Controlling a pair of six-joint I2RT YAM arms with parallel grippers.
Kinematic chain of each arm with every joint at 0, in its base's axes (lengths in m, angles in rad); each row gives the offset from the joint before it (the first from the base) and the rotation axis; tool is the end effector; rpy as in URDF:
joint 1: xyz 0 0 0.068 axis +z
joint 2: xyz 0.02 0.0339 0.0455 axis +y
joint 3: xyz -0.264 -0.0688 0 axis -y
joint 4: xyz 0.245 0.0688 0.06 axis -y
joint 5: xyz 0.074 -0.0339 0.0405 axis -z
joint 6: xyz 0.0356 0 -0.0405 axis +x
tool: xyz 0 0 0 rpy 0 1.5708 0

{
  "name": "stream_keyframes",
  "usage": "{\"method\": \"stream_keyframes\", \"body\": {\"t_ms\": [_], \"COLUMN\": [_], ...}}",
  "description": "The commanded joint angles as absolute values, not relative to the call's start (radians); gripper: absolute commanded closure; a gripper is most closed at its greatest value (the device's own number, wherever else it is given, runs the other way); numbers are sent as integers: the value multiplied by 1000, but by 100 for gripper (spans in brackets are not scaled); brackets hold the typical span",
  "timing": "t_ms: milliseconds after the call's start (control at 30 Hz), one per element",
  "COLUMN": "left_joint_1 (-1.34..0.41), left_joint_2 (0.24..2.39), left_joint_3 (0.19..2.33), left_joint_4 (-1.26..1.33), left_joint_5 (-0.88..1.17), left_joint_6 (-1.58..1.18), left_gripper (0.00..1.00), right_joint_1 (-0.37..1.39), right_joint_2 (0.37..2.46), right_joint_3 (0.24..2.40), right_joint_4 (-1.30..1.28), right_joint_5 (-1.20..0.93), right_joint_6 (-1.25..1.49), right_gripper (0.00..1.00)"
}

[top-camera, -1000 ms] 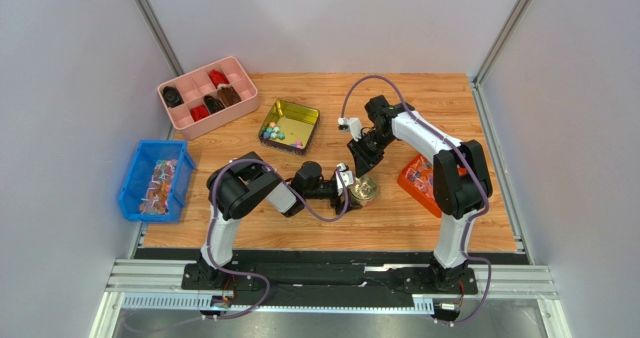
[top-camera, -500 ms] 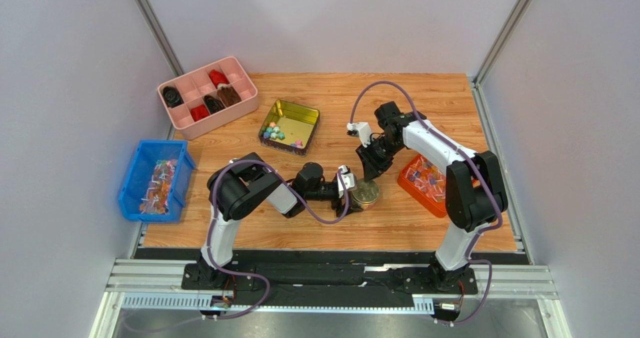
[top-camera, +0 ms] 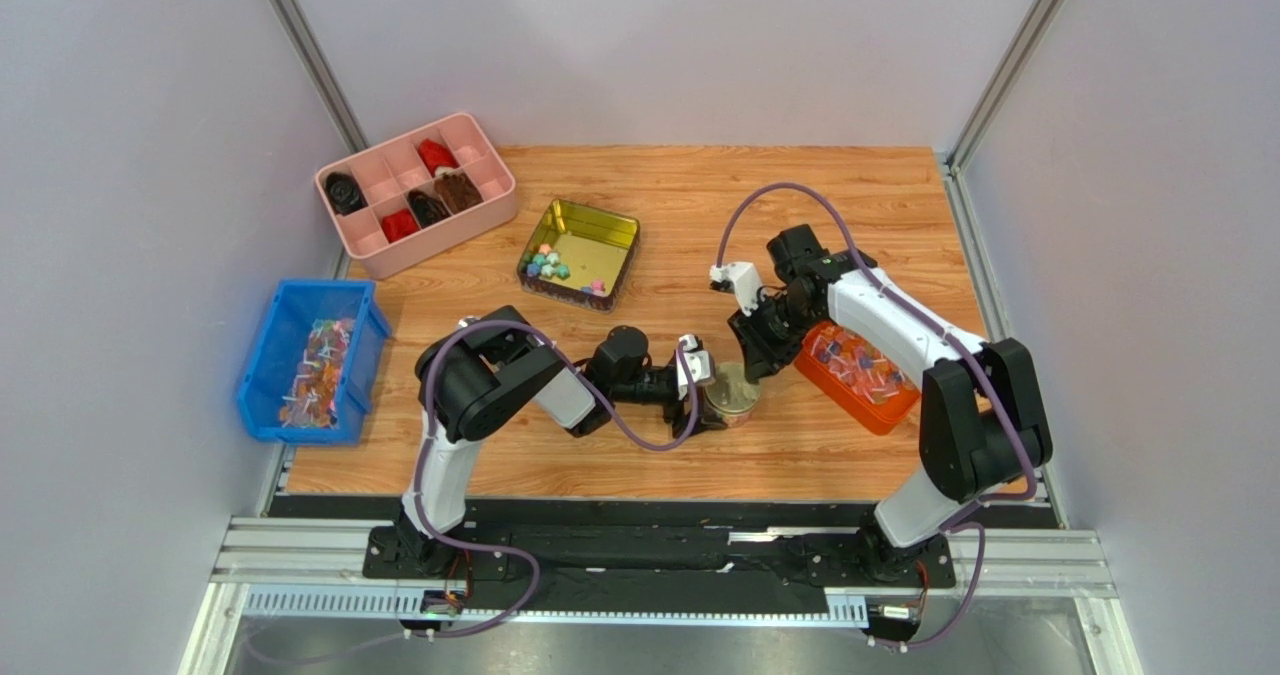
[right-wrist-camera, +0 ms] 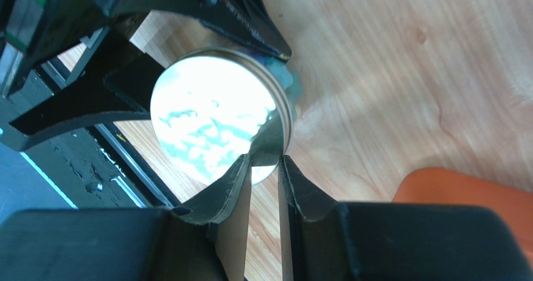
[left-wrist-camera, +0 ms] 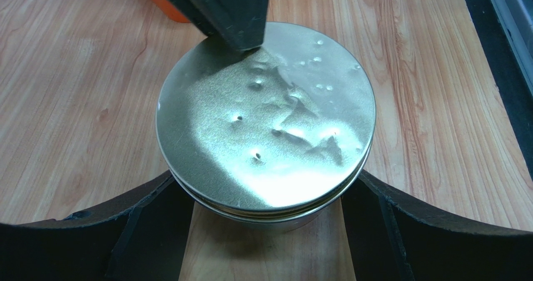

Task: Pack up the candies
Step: Screw the bottle lid onto the packing bottle.

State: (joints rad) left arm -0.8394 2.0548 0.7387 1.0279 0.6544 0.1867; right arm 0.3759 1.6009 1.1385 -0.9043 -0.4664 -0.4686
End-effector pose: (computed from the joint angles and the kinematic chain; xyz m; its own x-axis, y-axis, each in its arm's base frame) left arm 0.2248 -0.2829 0.0961 -0.0046 0.2256 -0.9742 0.9985 0.0547 0.0080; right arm 0.2689 0.1233 0.2182 -0.6263 -0.6809 -0.3797 -0.7796 0.5491 0.3013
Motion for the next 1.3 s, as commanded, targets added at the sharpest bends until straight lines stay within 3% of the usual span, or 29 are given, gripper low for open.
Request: {"method": "stream_keyframes", "body": {"t_ms": [0,233,433,867,1267], "left_joint_1": [-816,-815,-816,-813,-810], "left_joint_2": [2005,2008,2006,2003,2003], "left_joint_3": [749,749,749,750,752], "left_joint_4": [1083,1081,1078,1055,1055], "left_joint_5": [581,583,584,566,568], "left_joint_6": [204,207,209,210,202], "left_gripper": [100,100,100,100,100], "right_joint_1": [380,380,380,391,399], "right_joint_2": [1545,1506,1517,1841,1856], "right_joint_3": [1094,1074,1184,1518,1473], "right_joint_4": [-1011,-1015,-1011,-1025,-1016], "right_joint_5": [-508,-509,-476,-541,-543], "right_joint_6": [-448,-446,-449,-472,-491], "right_gripper": [76,76,75,73,73]}}
